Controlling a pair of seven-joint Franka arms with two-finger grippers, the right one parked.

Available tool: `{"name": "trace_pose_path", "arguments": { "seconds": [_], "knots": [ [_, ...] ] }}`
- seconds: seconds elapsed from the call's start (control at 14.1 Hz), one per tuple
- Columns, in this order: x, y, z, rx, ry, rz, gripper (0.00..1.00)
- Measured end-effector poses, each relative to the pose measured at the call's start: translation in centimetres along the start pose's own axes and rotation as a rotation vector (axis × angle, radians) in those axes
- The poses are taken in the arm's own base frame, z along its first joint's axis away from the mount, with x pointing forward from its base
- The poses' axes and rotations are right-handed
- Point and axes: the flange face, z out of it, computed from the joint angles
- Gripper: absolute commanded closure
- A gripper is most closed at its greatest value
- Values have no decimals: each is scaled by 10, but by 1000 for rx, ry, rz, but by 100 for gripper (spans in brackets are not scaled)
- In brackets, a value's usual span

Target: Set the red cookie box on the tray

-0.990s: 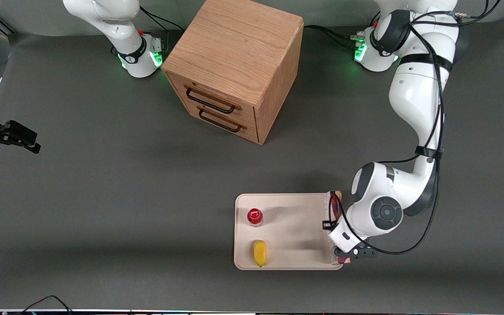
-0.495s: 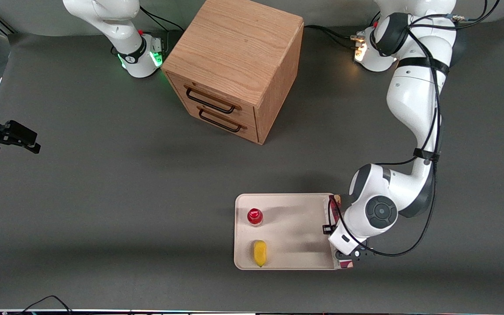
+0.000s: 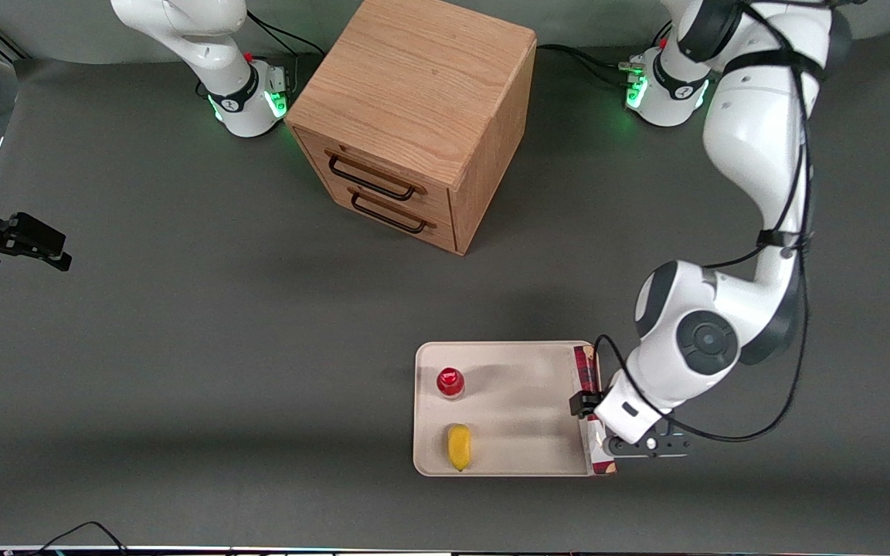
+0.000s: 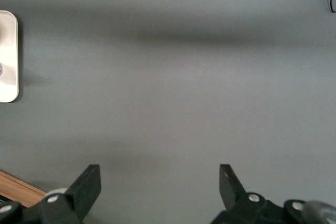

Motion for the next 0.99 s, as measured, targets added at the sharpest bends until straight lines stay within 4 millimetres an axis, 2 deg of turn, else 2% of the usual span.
{"name": "trace_pose_path", "arguments": {
  "seconds": [0.14,0.28,0.42,0.57,0.78,0.99],
  "knots": [
    [-2,-45,-52,17,8,22,0],
    [-16,-101,-107,34,-65,51,0],
    [-33,-140,-156,52,-114,59,0],
    [-52,-164,-201,67,-129,71,0],
    [-92,-189,-261,89,-158,89,0],
    [-130,-195,-310,106,-183,93,0]
  ]
}}
